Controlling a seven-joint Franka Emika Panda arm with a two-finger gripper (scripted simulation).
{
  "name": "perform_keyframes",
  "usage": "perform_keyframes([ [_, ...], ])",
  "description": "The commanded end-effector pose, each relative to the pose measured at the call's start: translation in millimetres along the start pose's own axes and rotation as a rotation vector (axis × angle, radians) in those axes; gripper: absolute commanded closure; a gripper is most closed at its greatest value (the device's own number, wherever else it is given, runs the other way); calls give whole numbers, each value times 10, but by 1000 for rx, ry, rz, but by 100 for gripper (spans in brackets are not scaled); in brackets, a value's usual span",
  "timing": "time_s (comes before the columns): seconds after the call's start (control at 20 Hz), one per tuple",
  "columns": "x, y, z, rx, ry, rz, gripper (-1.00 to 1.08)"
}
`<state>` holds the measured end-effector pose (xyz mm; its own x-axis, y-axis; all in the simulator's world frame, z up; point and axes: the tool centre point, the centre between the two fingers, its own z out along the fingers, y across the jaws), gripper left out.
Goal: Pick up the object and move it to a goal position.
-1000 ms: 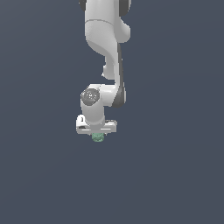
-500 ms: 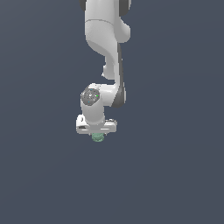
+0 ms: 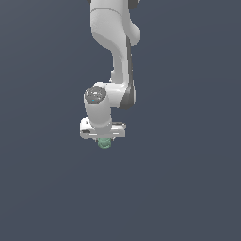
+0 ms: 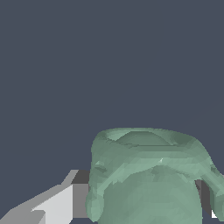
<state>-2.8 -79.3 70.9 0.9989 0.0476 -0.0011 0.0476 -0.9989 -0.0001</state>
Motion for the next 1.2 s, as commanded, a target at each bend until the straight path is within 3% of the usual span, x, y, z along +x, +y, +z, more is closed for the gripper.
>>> perform_keyframes([
  [0.0,-44,12,-150,0,1,0,108],
  [1.15,-731,189,-2438,0,2,0,108],
])
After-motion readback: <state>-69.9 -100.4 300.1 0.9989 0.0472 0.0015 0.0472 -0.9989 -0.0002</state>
